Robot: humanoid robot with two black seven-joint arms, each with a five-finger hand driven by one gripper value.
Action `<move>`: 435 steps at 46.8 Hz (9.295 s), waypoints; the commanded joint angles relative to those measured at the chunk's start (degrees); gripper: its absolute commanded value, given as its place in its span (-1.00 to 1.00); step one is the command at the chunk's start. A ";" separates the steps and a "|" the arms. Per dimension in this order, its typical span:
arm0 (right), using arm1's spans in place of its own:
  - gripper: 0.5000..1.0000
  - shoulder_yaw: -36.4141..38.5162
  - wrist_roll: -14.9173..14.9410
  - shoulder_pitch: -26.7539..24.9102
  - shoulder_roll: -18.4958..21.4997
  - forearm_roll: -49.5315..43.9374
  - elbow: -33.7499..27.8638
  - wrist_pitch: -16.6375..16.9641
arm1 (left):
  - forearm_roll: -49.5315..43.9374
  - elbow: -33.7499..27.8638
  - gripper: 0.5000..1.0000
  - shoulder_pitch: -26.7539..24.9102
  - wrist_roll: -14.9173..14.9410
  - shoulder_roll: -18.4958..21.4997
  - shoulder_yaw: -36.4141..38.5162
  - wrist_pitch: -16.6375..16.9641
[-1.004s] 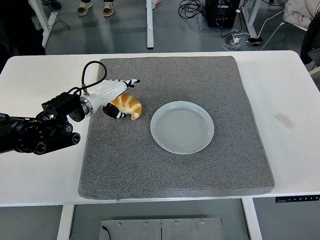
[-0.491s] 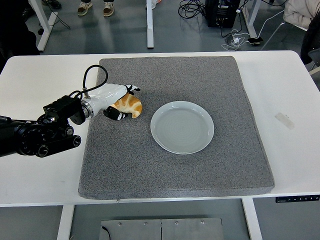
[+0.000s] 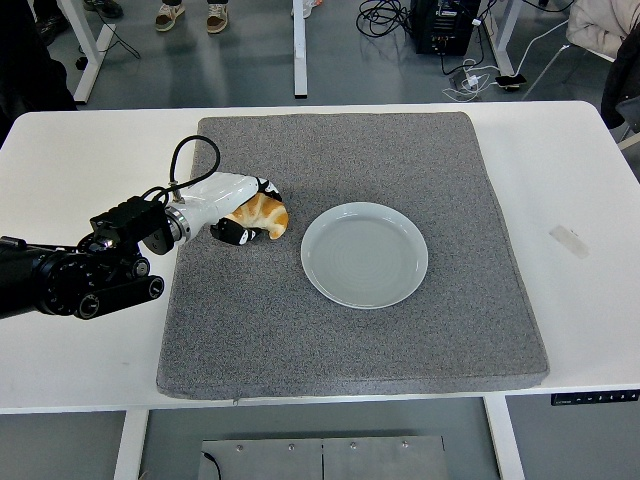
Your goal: Place the bread on the plate
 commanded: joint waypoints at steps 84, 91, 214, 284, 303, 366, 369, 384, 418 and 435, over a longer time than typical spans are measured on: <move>1.00 -0.01 0.00 0.00 0.00 0.00 0.00 0.02 | 4.04 -3.53 -1.00 -14.18 -4.04 8.43 -10.94 -0.40; 1.00 -0.01 0.00 0.00 0.00 0.00 0.00 0.02 | 4.12 -5.11 -1.00 -14.79 -4.04 8.34 -11.73 -0.40; 1.00 -0.01 0.00 0.00 0.00 0.00 0.00 0.02 | 9.05 -3.89 -1.00 -4.60 -4.92 -9.85 -4.08 2.23; 1.00 -0.01 0.00 0.00 0.00 0.00 0.00 0.02 | 9.05 1.21 -1.00 0.68 -6.24 -12.31 -1.88 4.34; 1.00 -0.01 0.00 0.00 0.00 0.00 0.00 0.02 | 8.87 1.21 -0.05 0.94 -6.32 -12.31 -1.97 3.90; 1.00 -0.01 0.00 0.00 0.00 0.00 0.00 -0.07 | 6.50 -3.89 0.79 -1.96 -15.55 -5.37 -11.20 3.38; 1.00 -0.01 0.00 0.00 0.00 0.00 0.00 -0.07 | 6.50 -3.89 0.79 -2.40 -15.55 -5.02 -11.90 3.38; 1.00 -0.01 0.00 0.00 0.00 0.00 0.00 -0.07 | 5.53 -3.89 0.79 -5.65 -15.55 -1.15 -17.26 2.94; 1.00 -0.01 0.00 0.00 0.00 0.00 0.00 0.02 | -17.40 -3.53 0.88 -7.85 -15.38 3.07 -24.65 -2.69; 1.00 -0.01 0.00 0.00 0.00 0.00 0.00 0.02 | -38.14 0.68 0.89 -6.36 -15.38 3.51 -29.66 -2.69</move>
